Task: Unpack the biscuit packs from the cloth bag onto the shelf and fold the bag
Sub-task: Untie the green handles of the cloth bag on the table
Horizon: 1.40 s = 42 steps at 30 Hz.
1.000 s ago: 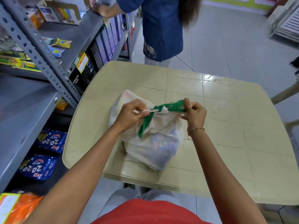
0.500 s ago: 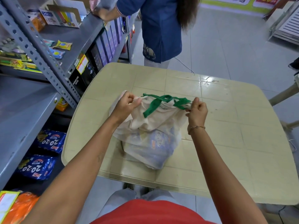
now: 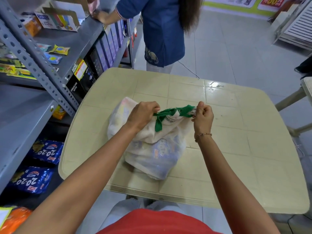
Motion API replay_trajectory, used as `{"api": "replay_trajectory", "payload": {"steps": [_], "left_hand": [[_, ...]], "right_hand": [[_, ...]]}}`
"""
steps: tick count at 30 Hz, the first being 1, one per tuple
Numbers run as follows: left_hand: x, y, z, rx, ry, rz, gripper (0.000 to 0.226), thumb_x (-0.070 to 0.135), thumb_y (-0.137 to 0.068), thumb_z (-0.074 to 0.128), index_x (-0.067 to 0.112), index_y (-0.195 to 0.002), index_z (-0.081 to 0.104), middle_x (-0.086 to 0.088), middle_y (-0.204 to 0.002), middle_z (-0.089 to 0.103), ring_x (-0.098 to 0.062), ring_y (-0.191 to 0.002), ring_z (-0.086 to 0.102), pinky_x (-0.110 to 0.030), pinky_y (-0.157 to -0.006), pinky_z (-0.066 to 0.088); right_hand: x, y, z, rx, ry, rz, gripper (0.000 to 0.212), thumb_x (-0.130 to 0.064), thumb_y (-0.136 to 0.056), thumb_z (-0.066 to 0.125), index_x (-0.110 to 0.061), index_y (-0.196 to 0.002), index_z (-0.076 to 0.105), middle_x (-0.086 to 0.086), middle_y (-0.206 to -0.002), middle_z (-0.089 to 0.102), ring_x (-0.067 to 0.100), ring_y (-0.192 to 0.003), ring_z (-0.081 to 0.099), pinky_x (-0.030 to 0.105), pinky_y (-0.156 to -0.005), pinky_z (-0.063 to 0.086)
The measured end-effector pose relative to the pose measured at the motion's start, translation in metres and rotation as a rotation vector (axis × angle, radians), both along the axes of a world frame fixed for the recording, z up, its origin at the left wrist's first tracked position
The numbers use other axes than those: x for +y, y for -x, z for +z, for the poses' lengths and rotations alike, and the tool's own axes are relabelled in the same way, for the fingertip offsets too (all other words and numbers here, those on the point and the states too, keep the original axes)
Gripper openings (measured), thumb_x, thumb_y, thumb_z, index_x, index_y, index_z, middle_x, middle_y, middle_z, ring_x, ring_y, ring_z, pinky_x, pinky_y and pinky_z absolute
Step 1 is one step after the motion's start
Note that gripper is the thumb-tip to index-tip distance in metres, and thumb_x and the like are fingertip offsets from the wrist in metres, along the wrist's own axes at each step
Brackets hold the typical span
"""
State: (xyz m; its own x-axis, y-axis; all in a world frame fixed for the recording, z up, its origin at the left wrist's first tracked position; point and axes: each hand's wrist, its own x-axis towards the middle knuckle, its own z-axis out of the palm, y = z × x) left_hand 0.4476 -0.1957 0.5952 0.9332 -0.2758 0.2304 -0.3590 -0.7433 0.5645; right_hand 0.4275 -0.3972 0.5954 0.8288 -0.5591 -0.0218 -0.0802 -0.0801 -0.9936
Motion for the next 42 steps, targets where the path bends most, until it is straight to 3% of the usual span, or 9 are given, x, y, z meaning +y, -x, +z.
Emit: {"api": "replay_trajectory", "payload": {"steps": [6, 11, 16, 19, 23, 28, 30, 35, 42], "left_hand": [[-0.01, 0.006, -0.015, -0.149, -0.25, -0.137, 0.042, 0.042, -0.082, 0.065, 0.013, -0.111, 0.06, -0.001, -0.11, 0.064, -0.02, -0.103, 0.055, -0.028, -0.092, 0.039], [-0.022, 0.004, -0.02, -0.173, -0.196, -0.033, 0.03, 0.033, -0.087, 0.063, 0.009, -0.104, 0.057, -0.004, -0.101, 0.062, -0.023, -0.094, 0.054, -0.03, -0.082, 0.04], [-0.025, 0.003, -0.007, -0.248, -0.092, -0.032, 0.011, 0.017, -0.089, 0.062, 0.007, -0.093, 0.062, -0.007, -0.091, 0.063, -0.027, -0.085, 0.055, -0.035, -0.076, 0.043], [-0.022, -0.001, 0.0, -0.276, -0.06, -0.015, 0.007, 0.018, -0.087, 0.062, 0.011, -0.09, 0.063, -0.002, -0.09, 0.062, -0.024, -0.085, 0.053, -0.032, -0.078, 0.039], [-0.018, -0.008, 0.007, -0.236, -0.018, -0.061, 0.006, 0.016, -0.087, 0.059, 0.013, -0.091, 0.061, 0.001, -0.089, 0.063, -0.022, -0.087, 0.052, -0.028, -0.081, 0.031], [0.007, -0.013, 0.005, -0.101, 0.198, 0.029, 0.003, 0.011, -0.086, 0.058, 0.011, -0.083, 0.057, 0.006, -0.078, 0.057, -0.019, -0.078, 0.051, -0.034, -0.072, 0.042], [0.019, -0.013, 0.0, -0.062, 0.291, 0.135, 0.004, 0.01, -0.085, 0.06, 0.011, -0.083, 0.057, 0.005, -0.077, 0.059, -0.02, -0.077, 0.056, -0.032, -0.073, 0.045], [0.026, -0.01, -0.004, -0.012, 0.495, 0.368, 0.004, 0.011, -0.086, 0.06, 0.007, -0.087, 0.059, 0.001, -0.076, 0.059, -0.013, -0.068, 0.053, -0.002, -0.058, 0.037], [0.022, -0.01, 0.001, 0.066, 0.552, 0.564, 0.006, 0.013, -0.087, 0.058, 0.007, -0.088, 0.058, -0.002, -0.078, 0.059, -0.017, -0.071, 0.054, -0.028, -0.065, 0.046]], "right_hand": [[0.005, 0.001, 0.002, -0.005, -0.063, 0.043, 0.028, -0.032, -0.098, 0.045, -0.019, -0.073, 0.046, -0.001, -0.066, 0.053, 0.008, -0.056, 0.051, 0.019, -0.047, 0.048], [0.005, 0.001, 0.006, 0.016, -0.064, 0.022, 0.03, -0.033, -0.097, 0.046, -0.017, -0.072, 0.045, 0.001, -0.062, 0.049, 0.01, -0.052, 0.046, 0.023, -0.047, 0.046], [0.003, 0.003, 0.012, 0.029, 0.363, -0.075, 0.019, -0.028, -0.095, 0.051, -0.011, -0.089, 0.057, 0.006, -0.102, 0.052, 0.019, -0.093, 0.053, 0.04, -0.09, 0.046], [0.004, 0.001, 0.015, -0.063, 0.583, 0.173, 0.02, -0.024, -0.091, 0.057, -0.01, -0.105, 0.062, 0.01, -0.121, 0.051, 0.021, -0.113, 0.05, 0.045, -0.099, 0.042], [0.016, -0.003, 0.011, 0.174, 0.7, 0.568, 0.028, -0.034, -0.087, 0.064, -0.019, -0.11, 0.067, 0.0, -0.109, 0.069, 0.016, -0.101, 0.061, 0.042, -0.096, 0.042], [0.016, -0.001, 0.008, 0.048, 0.206, 0.214, 0.008, -0.01, -0.079, 0.071, -0.009, -0.086, 0.075, 0.011, -0.081, 0.074, 0.012, -0.068, 0.062, 0.025, -0.07, 0.052], [0.011, -0.004, 0.008, 0.071, 0.012, 0.097, 0.011, -0.003, -0.078, 0.067, -0.011, -0.082, 0.074, 0.006, -0.071, 0.069, 0.015, -0.065, 0.06, 0.029, -0.068, 0.051], [0.016, -0.008, 0.011, 0.091, -0.38, -0.159, 0.022, 0.004, -0.082, 0.05, -0.009, -0.074, 0.066, 0.015, -0.073, 0.064, 0.018, -0.04, 0.057, 0.028, -0.048, 0.051], [0.025, -0.006, 0.022, 0.082, -0.474, -0.192, 0.02, 0.0, -0.082, 0.044, -0.008, -0.068, 0.055, 0.014, -0.065, 0.06, 0.023, -0.035, 0.057, 0.023, -0.038, 0.047]]}}
